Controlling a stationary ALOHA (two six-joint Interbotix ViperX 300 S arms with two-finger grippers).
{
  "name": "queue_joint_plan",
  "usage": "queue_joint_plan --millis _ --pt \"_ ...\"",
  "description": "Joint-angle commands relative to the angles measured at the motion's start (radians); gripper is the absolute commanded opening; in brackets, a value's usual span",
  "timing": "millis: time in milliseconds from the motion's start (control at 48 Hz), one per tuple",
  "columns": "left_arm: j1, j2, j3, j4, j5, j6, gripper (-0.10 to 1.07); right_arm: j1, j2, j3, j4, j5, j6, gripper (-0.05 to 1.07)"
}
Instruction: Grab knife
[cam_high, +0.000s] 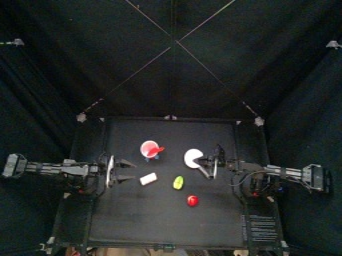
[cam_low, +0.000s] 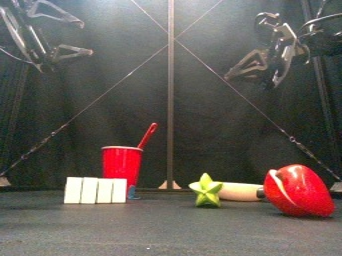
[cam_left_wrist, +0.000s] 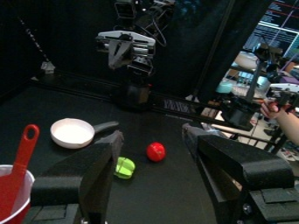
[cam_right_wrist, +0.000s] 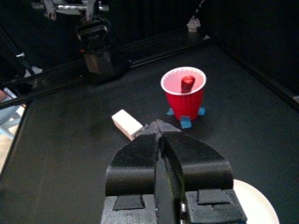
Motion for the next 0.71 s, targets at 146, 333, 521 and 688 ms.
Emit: queue_joint_plan --millis 146,333,521,688 --pt "-0.02 0.008 0.005 -0.006 -0.018 0.0 0.93 -0.005 0.114 -0.152 -0.002 -0.012 -0.006 0.33" --pt "-0.02 0.008 0.009 -0.021 -0.002 0.0 0.93 -0.008 0.265 -0.298 -0.04 0.077 -0.006 0.44" --pt "-0.012 0.006 0.009 -0.038 0.002 0.002 0.93 0.002 0.397 -0.449 -0.117 0.252 -0.008 0.65" --pt "0.005 0.006 0.011 -0.046 0.005 0.003 0.94 0.046 0.495 -0.577 -0.229 0.379 -0.011 0.79"
